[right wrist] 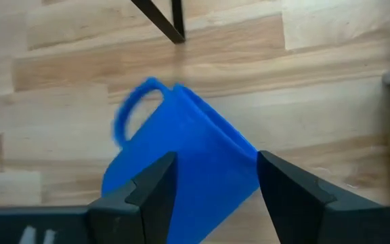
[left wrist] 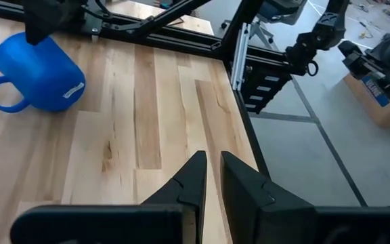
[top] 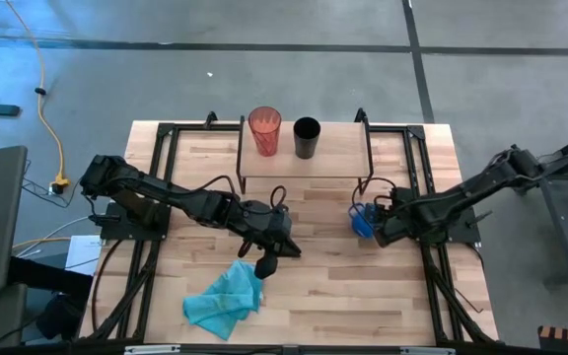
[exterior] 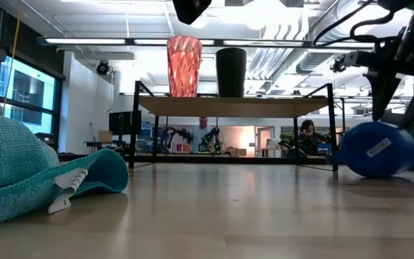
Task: Stack small to large cups/mugs on shelf
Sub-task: Put the blue mug on the shelf
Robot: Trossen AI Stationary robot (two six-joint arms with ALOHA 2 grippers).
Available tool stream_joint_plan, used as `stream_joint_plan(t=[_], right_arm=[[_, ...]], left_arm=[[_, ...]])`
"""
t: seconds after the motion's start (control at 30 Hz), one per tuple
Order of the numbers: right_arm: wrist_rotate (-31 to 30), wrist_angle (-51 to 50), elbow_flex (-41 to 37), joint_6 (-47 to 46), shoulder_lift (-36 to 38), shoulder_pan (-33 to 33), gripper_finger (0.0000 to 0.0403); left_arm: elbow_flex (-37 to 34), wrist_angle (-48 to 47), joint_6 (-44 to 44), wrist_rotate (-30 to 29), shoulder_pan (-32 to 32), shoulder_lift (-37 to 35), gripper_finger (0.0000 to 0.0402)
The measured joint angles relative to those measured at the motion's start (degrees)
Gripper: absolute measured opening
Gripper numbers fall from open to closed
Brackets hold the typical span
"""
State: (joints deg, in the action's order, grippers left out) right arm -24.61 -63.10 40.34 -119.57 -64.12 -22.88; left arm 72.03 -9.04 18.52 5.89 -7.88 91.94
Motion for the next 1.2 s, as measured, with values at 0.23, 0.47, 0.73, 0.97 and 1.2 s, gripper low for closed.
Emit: stream_joint_plan(t=[0.23,0.47,0.73,0.97,1.2], right_arm=[[0.0,2.5,0.2,0.1,-1.6,1.1,0.0195],[0.4,2.7,0.1,0.2,-1.6,1.1,0.0195],[1.8,11.6,0.0,5.4,-1.7,0.8,0.0195],[2.6,18.8,0.0,7.5,-1.7,-1.1,0.0195],[-0.8,18.9,0.0,12.7,-1.7,-2.0,0.0195]], left_arm=[[0.0,-0.2,-0.1,2.5,0.0,0.0,0.0033],[0.0,-1.9,-1.6,2.7,0.0,0.0,0.0033],[0.0,-1.9,-1.7,4.2,0.0,0.0,0.0033],[0.0,-2.0,-1.7,4.2,0.0,0.0,0.0033],[0.0,-2.0,-1.7,4.2,0.0,0.0,0.0033]])
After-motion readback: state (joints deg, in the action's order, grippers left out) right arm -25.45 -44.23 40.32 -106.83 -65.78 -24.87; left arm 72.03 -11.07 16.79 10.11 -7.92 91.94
